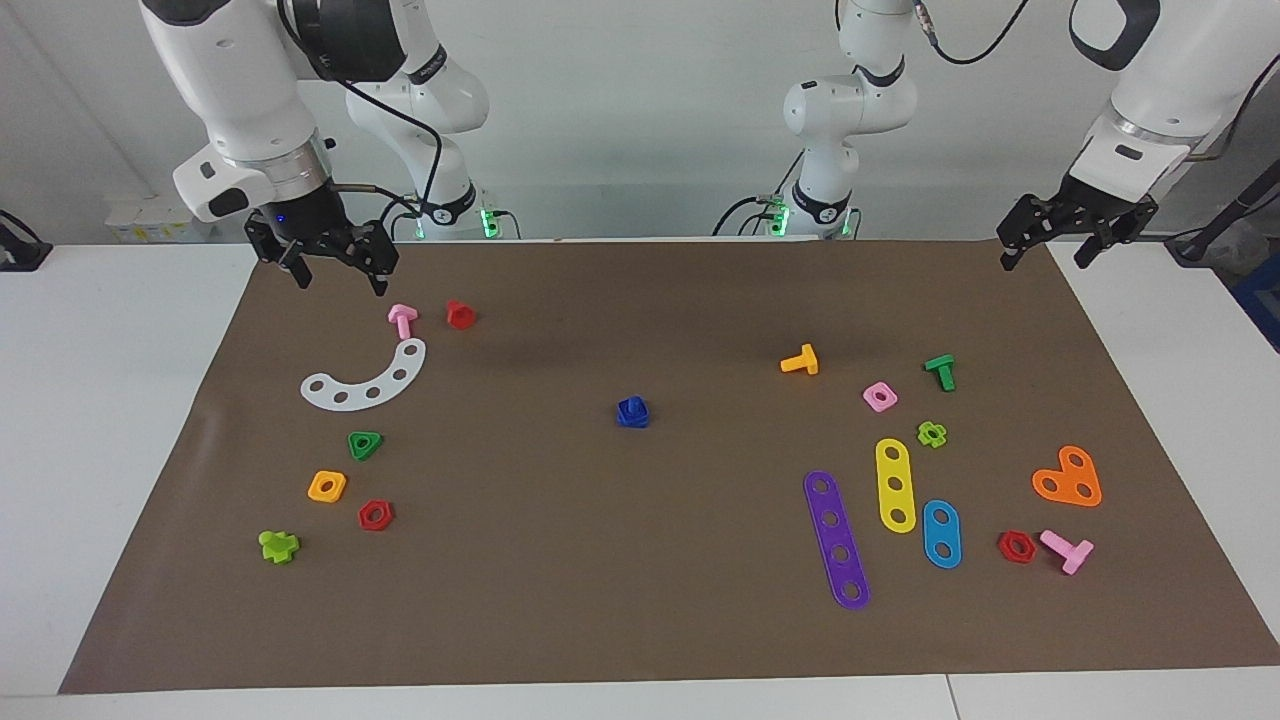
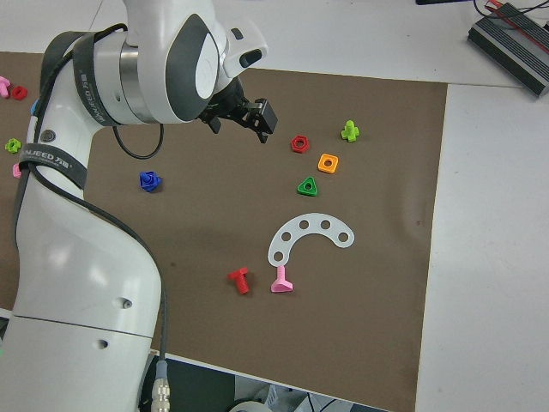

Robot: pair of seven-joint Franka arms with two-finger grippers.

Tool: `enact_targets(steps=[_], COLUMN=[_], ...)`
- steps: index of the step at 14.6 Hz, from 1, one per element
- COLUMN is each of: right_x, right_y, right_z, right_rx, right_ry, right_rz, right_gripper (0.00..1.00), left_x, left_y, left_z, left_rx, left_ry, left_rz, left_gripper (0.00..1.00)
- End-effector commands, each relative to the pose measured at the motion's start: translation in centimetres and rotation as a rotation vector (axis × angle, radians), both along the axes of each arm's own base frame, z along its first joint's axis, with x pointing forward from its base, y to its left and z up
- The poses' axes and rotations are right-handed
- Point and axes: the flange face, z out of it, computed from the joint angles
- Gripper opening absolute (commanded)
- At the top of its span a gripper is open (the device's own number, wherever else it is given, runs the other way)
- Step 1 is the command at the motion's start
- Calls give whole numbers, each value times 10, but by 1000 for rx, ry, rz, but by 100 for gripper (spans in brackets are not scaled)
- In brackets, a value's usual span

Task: Unscrew and place screws in storage area

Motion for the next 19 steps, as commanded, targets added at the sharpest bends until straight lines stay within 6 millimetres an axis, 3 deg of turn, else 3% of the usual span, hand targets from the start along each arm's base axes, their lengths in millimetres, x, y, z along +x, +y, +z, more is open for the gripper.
enact_targets(steps=[1,5,11,12,19], right_x=[-7,-7,-7,-7,-7], right_y=[-4,-4,-2,-2,-2], right_z=[2,2,2,2,2], right_rx=[14,14,20,20,23], right_ry=[-18,-18,-18,-18,-15], right_rz=[20,20,16,18,24], right_gripper=[100,100,100,100,100], left_x=[1,-1,-6,0,12], left_y=[0,-16,-135,-159,-314], left_z=[4,-1,-37,-54,-116], left_rx=[-19,-24,-50,-61,-183], left_ry=[10,29,100,115,27], left_rz=[0,-26,-148,-102,157], left_gripper=[100,100,100,100,99])
